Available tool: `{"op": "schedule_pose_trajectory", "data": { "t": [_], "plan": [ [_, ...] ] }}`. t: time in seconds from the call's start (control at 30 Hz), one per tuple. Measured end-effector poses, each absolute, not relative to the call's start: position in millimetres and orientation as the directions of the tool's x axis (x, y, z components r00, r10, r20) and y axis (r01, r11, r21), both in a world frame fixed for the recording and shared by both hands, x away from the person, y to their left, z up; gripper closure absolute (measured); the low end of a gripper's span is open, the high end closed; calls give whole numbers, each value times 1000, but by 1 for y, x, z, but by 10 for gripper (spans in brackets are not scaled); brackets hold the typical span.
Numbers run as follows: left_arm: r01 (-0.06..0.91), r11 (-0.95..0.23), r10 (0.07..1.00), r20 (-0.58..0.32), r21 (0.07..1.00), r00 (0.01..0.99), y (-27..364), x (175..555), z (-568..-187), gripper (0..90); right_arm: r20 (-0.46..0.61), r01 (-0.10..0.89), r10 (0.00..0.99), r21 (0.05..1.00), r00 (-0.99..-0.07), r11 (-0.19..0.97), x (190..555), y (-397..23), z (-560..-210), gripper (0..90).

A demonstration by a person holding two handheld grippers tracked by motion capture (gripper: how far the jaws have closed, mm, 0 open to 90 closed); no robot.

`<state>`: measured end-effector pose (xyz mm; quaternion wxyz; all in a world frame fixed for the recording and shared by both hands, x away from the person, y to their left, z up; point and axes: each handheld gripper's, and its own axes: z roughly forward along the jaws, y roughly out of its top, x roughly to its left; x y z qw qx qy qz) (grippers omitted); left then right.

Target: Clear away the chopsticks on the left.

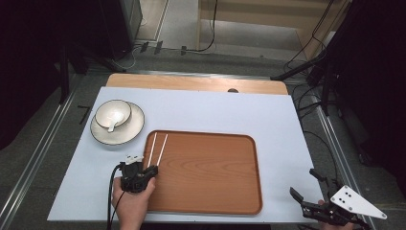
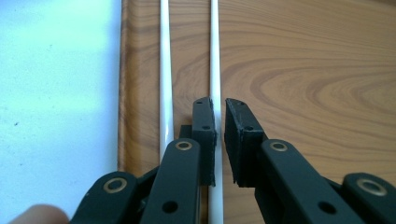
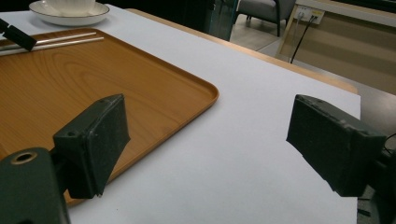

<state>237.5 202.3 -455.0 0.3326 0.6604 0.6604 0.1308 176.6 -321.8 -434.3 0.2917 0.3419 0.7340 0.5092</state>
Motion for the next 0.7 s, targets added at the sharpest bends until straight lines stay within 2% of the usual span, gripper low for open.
{"op": "schedule_pose_trajectory", "data": {
  "t": [0.5, 0.7],
  "plan": [
    [791, 135, 944, -320, 597, 81, 206, 242, -456, 842, -80, 205, 798, 947, -597, 248, 177, -322, -434, 132],
    [780, 142, 935, -341, 609, 95, 209, 241, -451, 752, -76, 208, 800, 947, -596, 245, 177, -323, -434, 132]
  ]
}}
